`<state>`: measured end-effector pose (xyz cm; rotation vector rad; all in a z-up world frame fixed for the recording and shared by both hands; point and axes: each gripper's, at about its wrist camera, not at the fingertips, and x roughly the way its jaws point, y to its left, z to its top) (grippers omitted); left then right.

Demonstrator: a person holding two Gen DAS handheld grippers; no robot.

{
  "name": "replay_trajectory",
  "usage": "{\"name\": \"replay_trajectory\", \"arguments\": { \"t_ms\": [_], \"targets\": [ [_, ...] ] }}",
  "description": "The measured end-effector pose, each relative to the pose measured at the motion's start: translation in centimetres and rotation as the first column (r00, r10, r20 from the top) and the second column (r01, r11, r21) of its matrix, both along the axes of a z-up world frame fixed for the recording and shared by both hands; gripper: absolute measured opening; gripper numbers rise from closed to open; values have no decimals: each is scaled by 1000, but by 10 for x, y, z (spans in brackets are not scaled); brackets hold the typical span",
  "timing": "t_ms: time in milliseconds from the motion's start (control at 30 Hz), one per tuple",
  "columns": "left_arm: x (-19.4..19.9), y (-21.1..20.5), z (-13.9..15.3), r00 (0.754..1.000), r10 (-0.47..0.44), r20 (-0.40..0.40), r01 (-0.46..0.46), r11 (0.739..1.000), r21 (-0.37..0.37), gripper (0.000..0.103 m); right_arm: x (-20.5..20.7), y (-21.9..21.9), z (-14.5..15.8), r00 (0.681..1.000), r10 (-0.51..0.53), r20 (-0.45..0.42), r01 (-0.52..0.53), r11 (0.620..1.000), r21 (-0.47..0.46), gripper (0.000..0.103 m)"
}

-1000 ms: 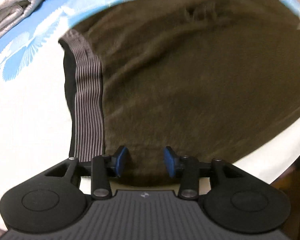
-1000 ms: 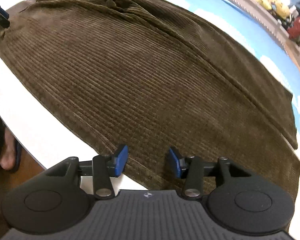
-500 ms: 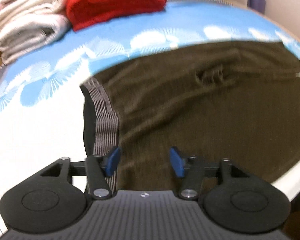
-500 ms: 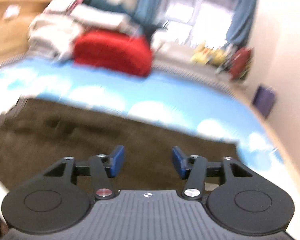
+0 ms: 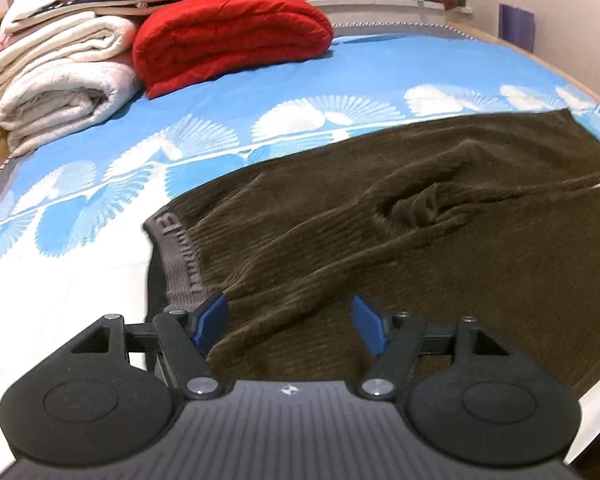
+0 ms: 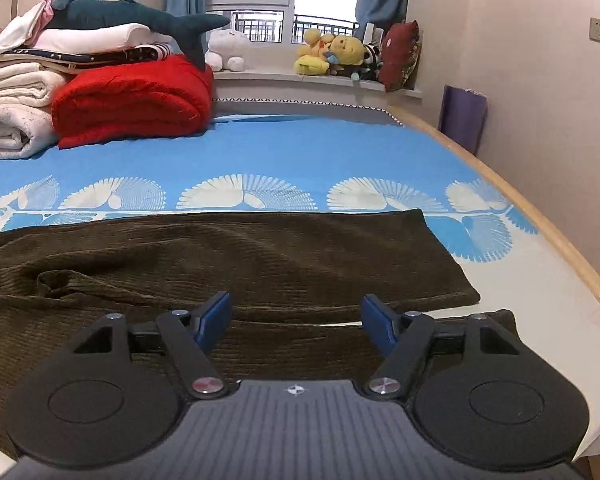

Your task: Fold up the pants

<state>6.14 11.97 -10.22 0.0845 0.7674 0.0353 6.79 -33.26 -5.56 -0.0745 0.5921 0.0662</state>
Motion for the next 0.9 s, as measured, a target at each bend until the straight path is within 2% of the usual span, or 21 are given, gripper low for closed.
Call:
{"name": "replay_trajectory", "arguments": {
  "t_ms": [67,133,200,267,300,333,367,400,433,467,633,733,767,833,867,900],
  "targets": [
    [5,-1,0,1000,-7,-2,7,1000,-12,70,2,2,-2,1000,8,2,-8,1000,-3,73],
    [11,-4,-2,1000,-23,-12,22,1000,-16,54,8,5,-5,1000,20,-1,-20,1000,-19,73],
    [17,-6,-5,999,-34,-24,34,999,-19,20,14,6,-5,1000,27,-2,-27,999,-25,73],
    [22,-7,-6,999,-37,-15,37,999,0,6,21,3,-4,1000,30,-7,-30,1000,-9,72],
    [24,-7,-5,1000,-31,-3,31,1000,6,5,23,0,-3,1000,28,-8,-28,1000,12,70],
    [27,-4,-3,1000,-22,10,22,1000,-5,5,25,-3,-2,1000,25,-10,-25,999,42,62],
    [31,0,-2,1000,-15,17,15,1000,-21,5,27,-6,-1,1000,29,-13,-28,997,73,47],
    [36,4,-1,1000,-9,23,10,1000,-28,5,29,-9,0,999,38,-15,-36,995,96,38],
    [44,8,1,1000,-3,31,4,1000,-26,5,30,-9,0,999,49,-12,-47,994,102,23],
    [55,12,4,999,6,39,-5,1000,-28,6,30,-7,0,998,61,-6,-60,994,89,18],
    [126,38,6,997,73,36,-70,995,-74,8,33,5,-4,991,136,-12,-136,991,-1,18],
    [178,51,-4,993,116,8,-115,989,-98,18,37,7,-6,987,161,-30,-161,987,-19,23],
    [192,54,-8,993,122,4,-121,988,-100,24,39,7,-7,986,164,-35,-165,986,-22,25],
    [223,60,-19,992,125,-23,-127,988,-85,44,43,7,-7,986,161,-42,-163,986,-29,26],
    [235,62,-25,992,116,-49,-120,990,-80,59,45,6,-8,987,157,-45,-158,987,-29,26],
    [249,63,-31,993,92,-72,-97,992,-77,64,47,5,-8,987,152,-48,-154,988,-29,26]
  ]
}}
